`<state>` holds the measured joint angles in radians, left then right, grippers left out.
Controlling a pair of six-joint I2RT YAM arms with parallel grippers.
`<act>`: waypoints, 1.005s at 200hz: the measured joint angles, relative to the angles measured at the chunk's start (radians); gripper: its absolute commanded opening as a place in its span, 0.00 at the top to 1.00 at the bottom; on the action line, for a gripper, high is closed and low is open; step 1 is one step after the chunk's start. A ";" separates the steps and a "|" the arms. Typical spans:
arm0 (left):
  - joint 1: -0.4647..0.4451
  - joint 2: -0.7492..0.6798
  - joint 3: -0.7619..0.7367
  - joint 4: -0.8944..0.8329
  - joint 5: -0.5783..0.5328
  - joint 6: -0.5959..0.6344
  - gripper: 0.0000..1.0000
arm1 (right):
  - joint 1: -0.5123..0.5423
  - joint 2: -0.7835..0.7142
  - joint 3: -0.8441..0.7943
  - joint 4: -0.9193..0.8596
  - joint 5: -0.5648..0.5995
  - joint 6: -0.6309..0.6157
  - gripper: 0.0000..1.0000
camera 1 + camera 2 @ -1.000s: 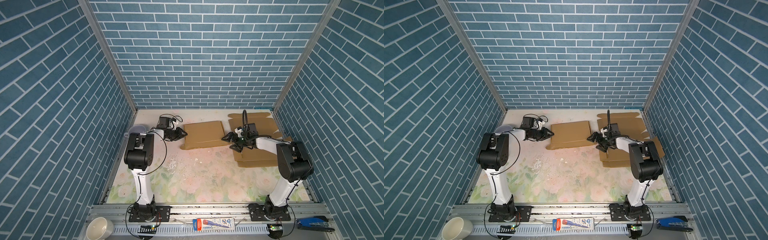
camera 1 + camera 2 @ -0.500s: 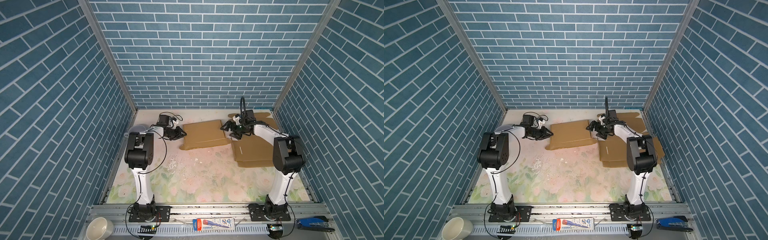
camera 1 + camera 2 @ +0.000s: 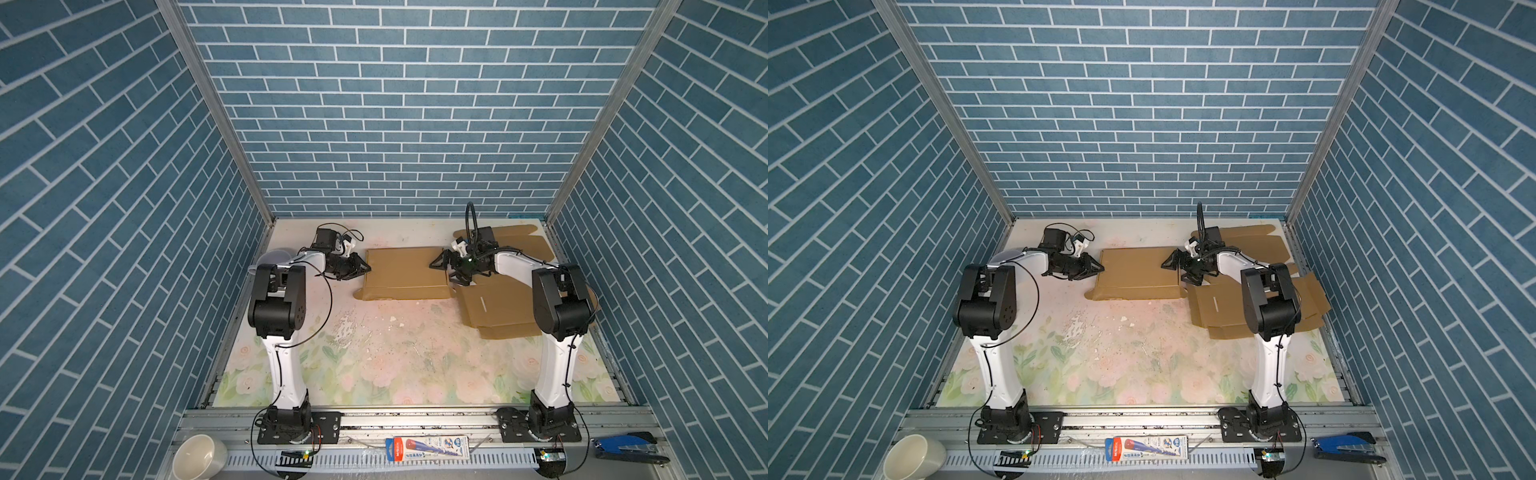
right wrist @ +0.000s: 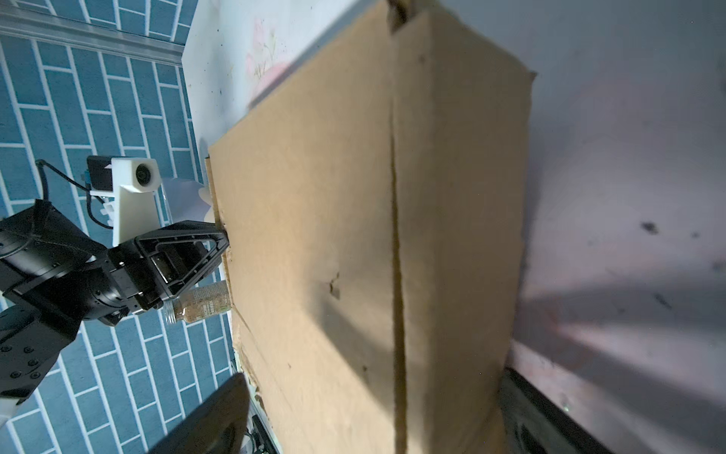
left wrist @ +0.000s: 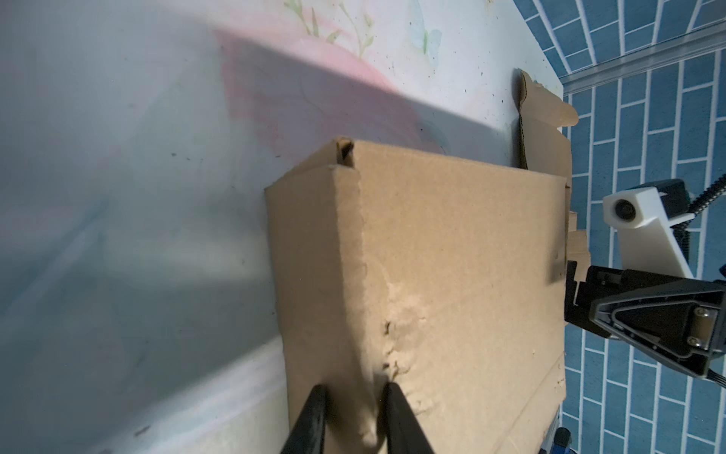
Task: Fold the paper box
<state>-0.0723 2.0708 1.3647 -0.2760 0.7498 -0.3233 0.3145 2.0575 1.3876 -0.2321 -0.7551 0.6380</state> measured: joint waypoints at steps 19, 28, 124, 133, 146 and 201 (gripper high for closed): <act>0.005 0.000 0.000 -0.001 0.000 0.001 0.72 | 0.004 0.008 -0.020 0.039 -0.015 0.032 0.06; 0.006 0.000 0.000 -0.002 0.000 0.001 0.72 | 0.005 0.016 -0.022 0.054 -0.025 0.044 0.07; 0.028 -0.001 -0.002 0.001 -0.008 -0.001 0.71 | 0.006 0.031 -0.109 0.272 -0.097 0.189 0.09; 0.029 -0.001 -0.002 0.001 -0.008 -0.001 0.71 | 0.005 0.025 -0.133 0.304 -0.105 0.213 0.09; 0.029 -0.001 -0.002 0.001 -0.009 -0.001 0.71 | 0.004 0.010 -0.160 0.340 -0.108 0.240 0.08; 0.029 -0.002 -0.002 0.000 -0.012 0.002 0.73 | 0.005 -0.032 -0.169 0.249 -0.036 0.208 0.01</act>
<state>-0.0437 2.0689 1.3628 -0.2764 0.7376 -0.3218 0.3199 2.0251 1.2190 0.0166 -0.7910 0.8463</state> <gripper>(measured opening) 0.278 0.988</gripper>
